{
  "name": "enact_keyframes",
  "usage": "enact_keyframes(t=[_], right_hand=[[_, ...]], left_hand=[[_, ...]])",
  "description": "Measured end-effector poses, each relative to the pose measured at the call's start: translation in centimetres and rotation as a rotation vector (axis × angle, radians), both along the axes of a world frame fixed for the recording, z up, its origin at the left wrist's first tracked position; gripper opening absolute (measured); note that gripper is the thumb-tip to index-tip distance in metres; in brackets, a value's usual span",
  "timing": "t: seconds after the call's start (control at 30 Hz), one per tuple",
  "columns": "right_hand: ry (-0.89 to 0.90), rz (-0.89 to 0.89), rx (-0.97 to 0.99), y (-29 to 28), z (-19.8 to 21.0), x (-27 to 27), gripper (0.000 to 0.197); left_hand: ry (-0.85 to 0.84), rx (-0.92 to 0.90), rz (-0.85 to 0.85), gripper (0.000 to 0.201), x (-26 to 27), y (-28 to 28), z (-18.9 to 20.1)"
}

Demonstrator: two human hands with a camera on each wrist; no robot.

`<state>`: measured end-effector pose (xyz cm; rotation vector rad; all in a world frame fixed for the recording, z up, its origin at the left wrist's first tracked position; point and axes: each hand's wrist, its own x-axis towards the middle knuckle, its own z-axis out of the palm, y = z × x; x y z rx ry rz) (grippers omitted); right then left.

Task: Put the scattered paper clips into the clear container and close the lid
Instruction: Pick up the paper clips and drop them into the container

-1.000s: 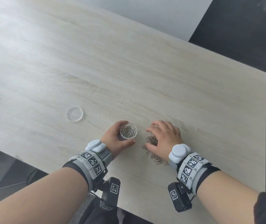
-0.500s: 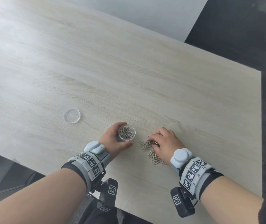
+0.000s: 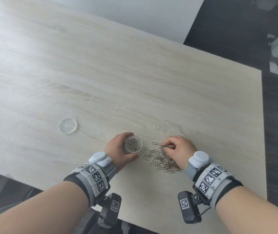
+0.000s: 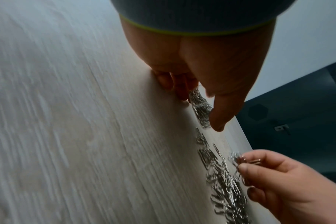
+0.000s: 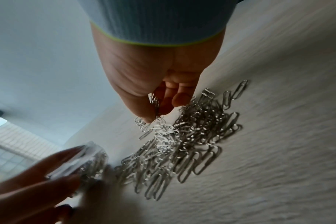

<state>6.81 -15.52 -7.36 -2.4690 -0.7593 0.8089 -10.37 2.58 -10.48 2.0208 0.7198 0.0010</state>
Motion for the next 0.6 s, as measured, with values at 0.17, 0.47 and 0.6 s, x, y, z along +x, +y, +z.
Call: enact_keyframes(t=[0.17,0.47,0.6], right_hand=[[0.053,-0.121,0.174,0.4,1.9,-1.2,0.013],[0.006,0.062,0.175,1.1,3.0,-3.0,0.012],[0.003,0.106,0.189,0.3,3.2,-3.0,0.016]], left_hand=[[0.009,0.05,-0.101,0.081,1.3,-1.5,-0.2],[-0.045,0.079,-0.201,0.062,3.7,-4.7,0.2],[-0.048,0.064,-0.2,0.06,3.8,-5.2,-0.1]])
